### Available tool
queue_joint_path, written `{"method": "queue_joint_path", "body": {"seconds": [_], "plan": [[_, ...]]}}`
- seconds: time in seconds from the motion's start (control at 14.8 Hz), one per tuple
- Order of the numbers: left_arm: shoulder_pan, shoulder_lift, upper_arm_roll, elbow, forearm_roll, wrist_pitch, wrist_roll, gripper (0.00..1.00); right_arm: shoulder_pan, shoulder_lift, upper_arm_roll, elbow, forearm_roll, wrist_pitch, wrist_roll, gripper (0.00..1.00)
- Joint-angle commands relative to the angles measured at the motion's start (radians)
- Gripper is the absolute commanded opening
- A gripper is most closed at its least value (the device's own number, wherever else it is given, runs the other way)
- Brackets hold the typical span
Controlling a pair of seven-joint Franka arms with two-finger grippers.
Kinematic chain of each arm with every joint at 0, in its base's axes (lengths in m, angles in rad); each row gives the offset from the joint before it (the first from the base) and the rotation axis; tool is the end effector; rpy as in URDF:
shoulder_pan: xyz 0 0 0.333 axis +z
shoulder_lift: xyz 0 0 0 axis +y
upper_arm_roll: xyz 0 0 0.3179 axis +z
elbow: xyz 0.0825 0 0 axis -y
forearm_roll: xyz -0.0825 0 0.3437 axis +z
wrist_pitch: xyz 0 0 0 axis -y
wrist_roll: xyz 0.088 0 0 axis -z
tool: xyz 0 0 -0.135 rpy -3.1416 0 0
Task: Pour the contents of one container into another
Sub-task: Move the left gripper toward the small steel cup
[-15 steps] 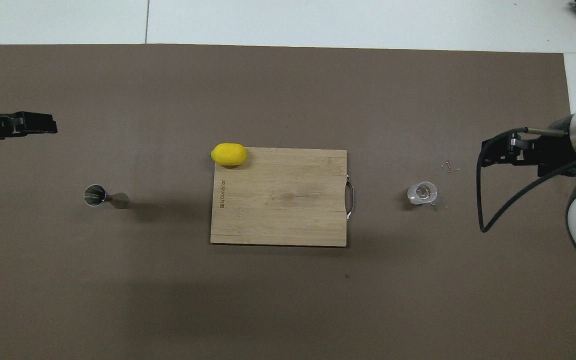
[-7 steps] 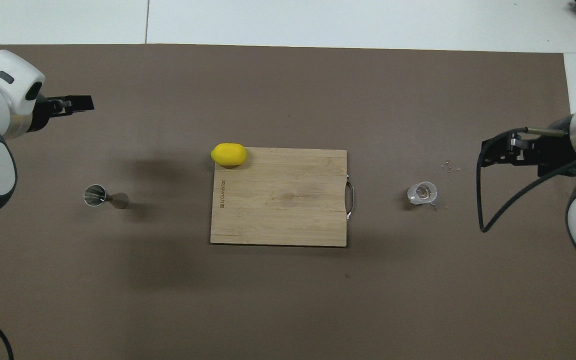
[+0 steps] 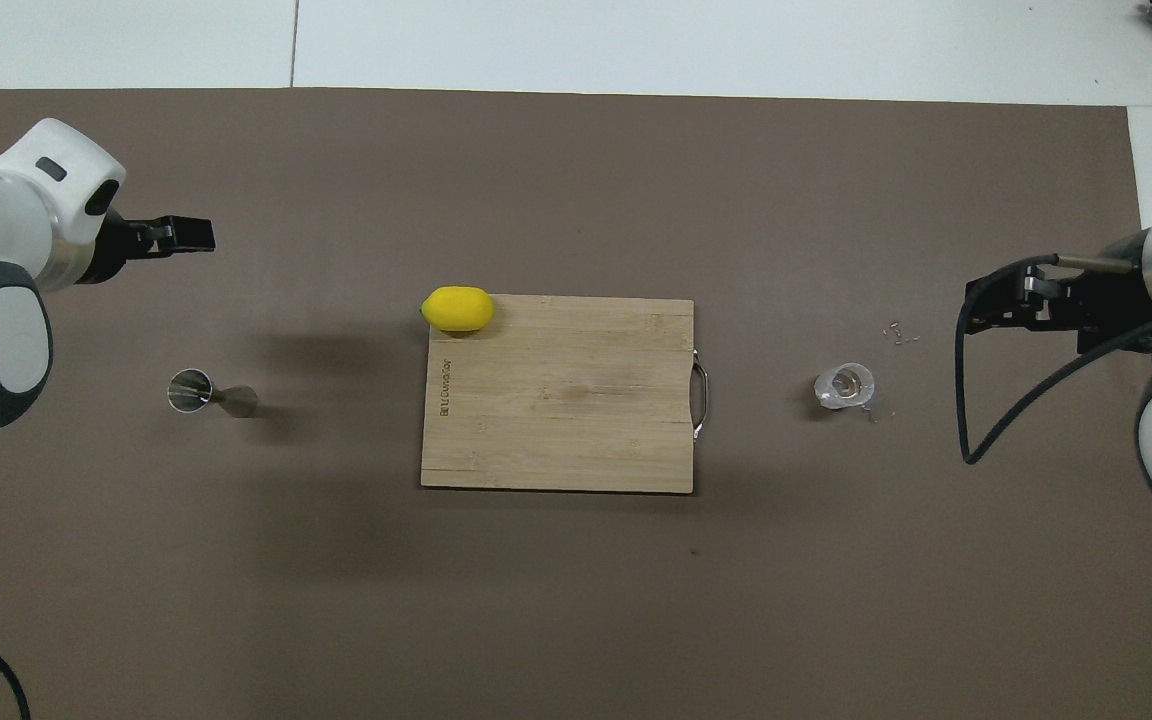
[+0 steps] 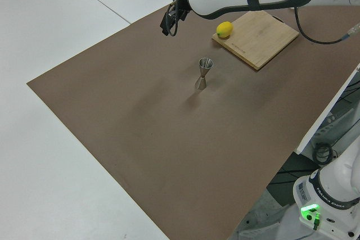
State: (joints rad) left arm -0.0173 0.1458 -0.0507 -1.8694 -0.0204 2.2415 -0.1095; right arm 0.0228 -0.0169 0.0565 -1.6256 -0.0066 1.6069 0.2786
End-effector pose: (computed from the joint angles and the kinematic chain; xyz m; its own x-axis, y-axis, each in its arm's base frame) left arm 0.5883 -0.0399 0.4506 0.9737 0.0580 0.2202 0.0481 -0.9976 0.0501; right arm 0.5099 0.0399 0.5865 0.9803 -0.1978 0.0003 -0.1977 -0.9802 0.0078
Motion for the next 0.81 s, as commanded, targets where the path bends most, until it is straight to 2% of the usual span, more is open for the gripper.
{"method": "queue_joint_path", "body": {"seconds": [0.0,0.14,0.27,0.34,0.54,0.74], "plan": [[-0.059,-0.011,0.006,0.033,0.014,-0.108,-0.018,1.00,-0.017,-0.018,0.003,-0.019,0.027,-0.002,-0.019,1.00],[-0.085,-0.014,0.006,0.029,0.014,-0.120,-0.016,1.00,-0.017,-0.018,0.003,-0.019,0.025,-0.002,-0.021,1.00],[-0.075,-0.014,0.005,0.061,0.010,-0.225,0.008,1.00,-0.015,-0.018,0.003,-0.019,0.025,-0.001,-0.021,1.00],[-0.046,-0.009,0.005,0.065,-0.036,-0.235,0.057,1.00,-0.015,-0.018,0.003,-0.019,0.025,-0.002,-0.021,1.00],[0.013,-0.008,0.005,0.093,-0.263,-0.266,0.403,1.00,-0.017,-0.018,0.003,-0.019,0.027,-0.002,-0.019,1.00],[0.060,-0.011,0.005,0.095,-0.439,-0.322,0.478,1.00,-0.017,-0.018,0.003,-0.019,0.025,-0.002,-0.021,1.00]]}}
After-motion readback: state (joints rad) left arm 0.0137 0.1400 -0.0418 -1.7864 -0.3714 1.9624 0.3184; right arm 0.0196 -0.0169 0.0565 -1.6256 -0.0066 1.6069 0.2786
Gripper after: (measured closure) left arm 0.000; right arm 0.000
